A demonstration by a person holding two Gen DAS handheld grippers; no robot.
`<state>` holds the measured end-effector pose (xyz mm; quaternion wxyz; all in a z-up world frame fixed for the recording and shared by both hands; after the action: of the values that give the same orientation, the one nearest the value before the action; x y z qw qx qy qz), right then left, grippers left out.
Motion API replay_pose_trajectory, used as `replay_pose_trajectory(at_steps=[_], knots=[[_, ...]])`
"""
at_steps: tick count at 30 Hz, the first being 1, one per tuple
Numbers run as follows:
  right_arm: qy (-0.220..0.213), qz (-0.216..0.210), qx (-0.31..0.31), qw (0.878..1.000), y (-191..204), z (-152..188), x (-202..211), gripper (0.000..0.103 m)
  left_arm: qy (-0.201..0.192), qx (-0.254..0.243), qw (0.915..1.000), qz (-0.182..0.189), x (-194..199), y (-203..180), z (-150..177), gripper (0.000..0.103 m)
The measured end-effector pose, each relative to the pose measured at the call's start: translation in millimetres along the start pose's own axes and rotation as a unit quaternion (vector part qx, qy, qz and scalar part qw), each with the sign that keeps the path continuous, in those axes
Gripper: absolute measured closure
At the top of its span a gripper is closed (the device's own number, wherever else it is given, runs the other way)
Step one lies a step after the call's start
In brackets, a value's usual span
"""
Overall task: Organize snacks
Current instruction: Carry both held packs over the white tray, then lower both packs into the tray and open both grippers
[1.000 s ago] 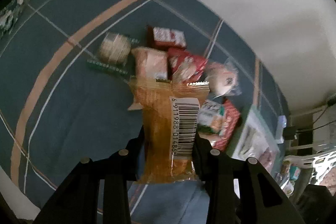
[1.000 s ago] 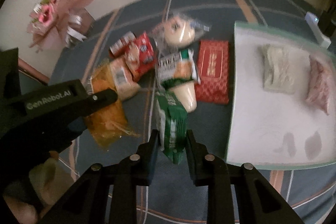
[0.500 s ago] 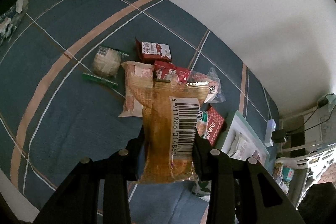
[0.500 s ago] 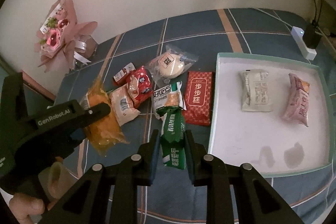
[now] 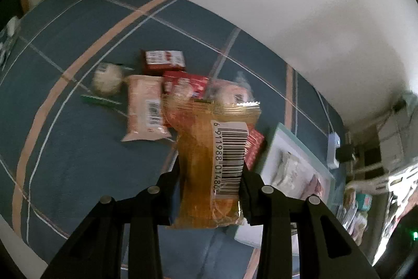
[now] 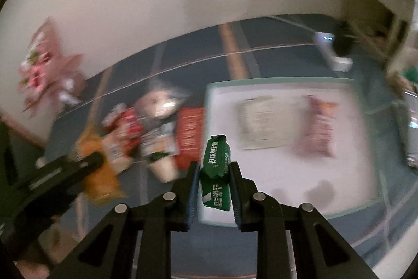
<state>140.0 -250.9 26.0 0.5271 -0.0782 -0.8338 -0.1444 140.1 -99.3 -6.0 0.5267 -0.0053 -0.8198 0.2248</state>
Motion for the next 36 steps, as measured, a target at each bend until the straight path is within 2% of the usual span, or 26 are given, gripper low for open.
replay_pose_trajectory(at_steps=[7,15,20,23,28,36], knots=[[0.006,0.039,-0.07,0.997,-75.8,-5.2,4.6,0.079,0.019,-0.067,0.9975,0.008,-11.2,-47.8,23.2,0.065],[0.003,0.069,-0.094,0.993,-123.3,-5.7,14.8,0.079,0.063,-0.16,0.9848,0.019,-38.2,-108.7,66.7,0.065],[0.019,0.062,-0.097,0.993,-125.9,-1.1,6.6,0.078,0.093,-0.194,0.9766,0.009,-58.8,-124.3,89.4,0.065],[0.028,0.058,-0.096,0.993,-123.6,2.5,0.7,0.078,0.095,-0.207,0.9736,-0.003,-67.3,-126.1,94.5,0.065],[0.045,0.046,-0.097,0.993,-118.5,7.8,-10.6,0.078,0.109,-0.205,0.9726,-0.006,-80.3,-125.1,98.1,0.065],[0.059,0.037,-0.104,0.992,-117.1,10.7,-19.7,0.078,0.104,-0.214,0.9712,-0.012,-90.2,-128.1,98.0,0.065]])
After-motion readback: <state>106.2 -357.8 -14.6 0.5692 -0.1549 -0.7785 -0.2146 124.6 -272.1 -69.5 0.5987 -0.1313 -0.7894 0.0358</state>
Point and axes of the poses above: each gripper's, at about its wrist camera, not at the fingertips, and x roughly against the way its jaws point, y to its left, z to its underside, the point moved 9 cm from there along -x, roughly the way its jaws point, and after that the axes turned 2 degrees about -x, right-handed, at the moved point
